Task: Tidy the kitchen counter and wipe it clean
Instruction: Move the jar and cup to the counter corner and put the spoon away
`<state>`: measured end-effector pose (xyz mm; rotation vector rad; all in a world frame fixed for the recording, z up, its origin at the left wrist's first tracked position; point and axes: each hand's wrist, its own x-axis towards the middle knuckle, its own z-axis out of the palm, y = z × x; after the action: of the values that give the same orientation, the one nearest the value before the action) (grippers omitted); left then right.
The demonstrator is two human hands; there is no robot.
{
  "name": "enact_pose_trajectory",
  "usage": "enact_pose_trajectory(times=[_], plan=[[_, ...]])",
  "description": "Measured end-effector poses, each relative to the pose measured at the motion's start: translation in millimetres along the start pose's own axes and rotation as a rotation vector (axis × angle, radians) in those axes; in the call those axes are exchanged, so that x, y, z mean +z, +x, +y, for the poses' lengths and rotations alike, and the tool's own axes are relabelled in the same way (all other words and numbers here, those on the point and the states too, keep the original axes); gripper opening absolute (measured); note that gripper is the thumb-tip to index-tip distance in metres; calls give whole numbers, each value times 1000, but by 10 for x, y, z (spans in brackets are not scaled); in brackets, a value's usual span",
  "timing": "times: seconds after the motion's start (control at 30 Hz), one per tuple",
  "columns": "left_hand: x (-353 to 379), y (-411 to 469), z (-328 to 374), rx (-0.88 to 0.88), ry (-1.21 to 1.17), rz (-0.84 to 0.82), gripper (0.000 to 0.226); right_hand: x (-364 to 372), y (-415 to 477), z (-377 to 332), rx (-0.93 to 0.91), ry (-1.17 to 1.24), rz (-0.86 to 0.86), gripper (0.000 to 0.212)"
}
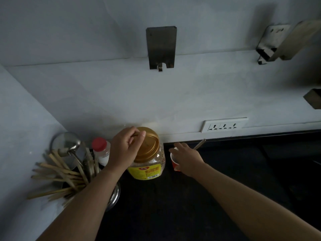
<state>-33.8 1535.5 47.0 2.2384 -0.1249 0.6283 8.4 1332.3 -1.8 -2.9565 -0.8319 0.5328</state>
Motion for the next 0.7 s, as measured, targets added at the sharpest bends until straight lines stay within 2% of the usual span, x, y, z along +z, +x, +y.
enact_pose_trajectory(times=[0.13,0.23,0.37,0.53,0.7], plan=[[4,8,-25,-11,-9,-10,28,-95,-88,-30,5,42,51,68],[6,15,-33,-6,-16,-6,31,-286,-255,116,28,83,218,57],[24,7,-31,-7,0,11,32,-439,-395,424,163,212,410,53],[35,-18,-7,-29,28,27,27,-320,-312,475,314,572,365,51],[52,-18,-7,-58,16,32,27,-231,-278,407,344,720,415,35]])
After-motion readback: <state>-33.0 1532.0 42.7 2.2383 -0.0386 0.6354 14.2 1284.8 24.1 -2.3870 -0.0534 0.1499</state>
